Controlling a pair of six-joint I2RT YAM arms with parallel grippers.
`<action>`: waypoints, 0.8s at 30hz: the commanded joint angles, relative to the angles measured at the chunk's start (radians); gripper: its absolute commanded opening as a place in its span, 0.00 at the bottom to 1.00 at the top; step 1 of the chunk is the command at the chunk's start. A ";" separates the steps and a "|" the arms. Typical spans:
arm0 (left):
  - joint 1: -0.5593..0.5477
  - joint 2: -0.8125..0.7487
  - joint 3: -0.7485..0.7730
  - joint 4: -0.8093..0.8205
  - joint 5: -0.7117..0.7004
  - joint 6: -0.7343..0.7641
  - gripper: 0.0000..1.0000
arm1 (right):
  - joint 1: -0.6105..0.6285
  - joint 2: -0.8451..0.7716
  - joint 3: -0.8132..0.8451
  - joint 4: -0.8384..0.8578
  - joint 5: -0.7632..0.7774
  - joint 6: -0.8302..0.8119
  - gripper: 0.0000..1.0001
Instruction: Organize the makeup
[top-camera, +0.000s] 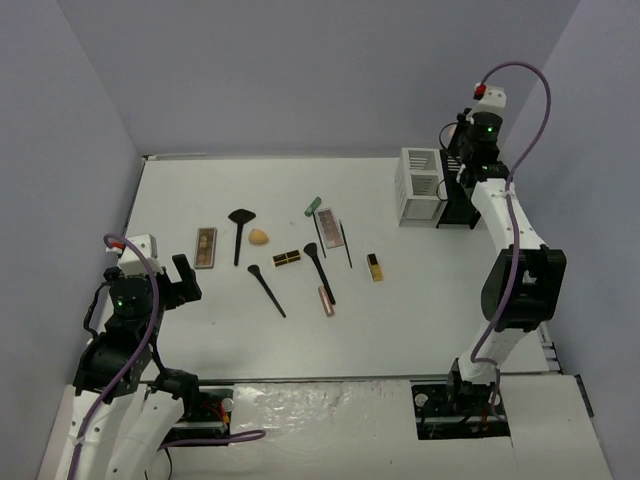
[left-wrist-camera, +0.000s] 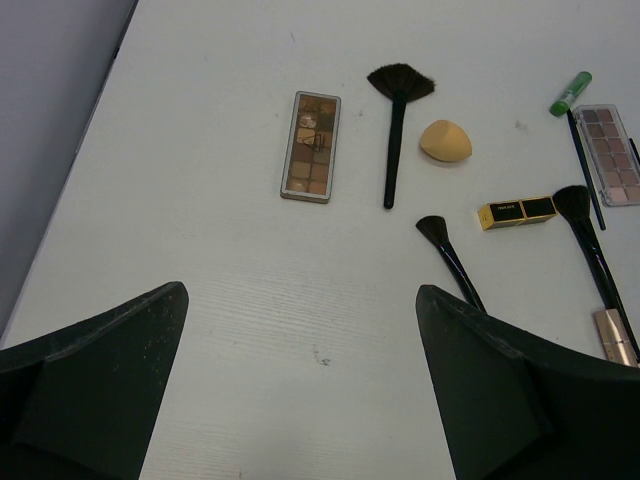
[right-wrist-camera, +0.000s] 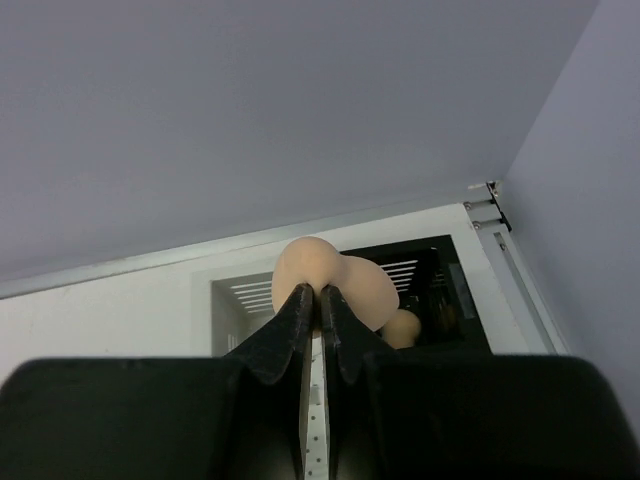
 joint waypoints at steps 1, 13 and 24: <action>0.006 0.019 0.020 0.037 0.008 -0.010 0.97 | -0.089 0.069 0.065 0.102 -0.152 0.118 0.00; 0.006 0.037 0.022 0.040 0.013 -0.009 0.97 | -0.154 0.240 0.087 0.227 -0.292 0.153 0.00; 0.006 0.040 0.022 0.041 0.012 -0.009 0.97 | -0.151 0.217 0.062 0.217 -0.301 0.129 0.40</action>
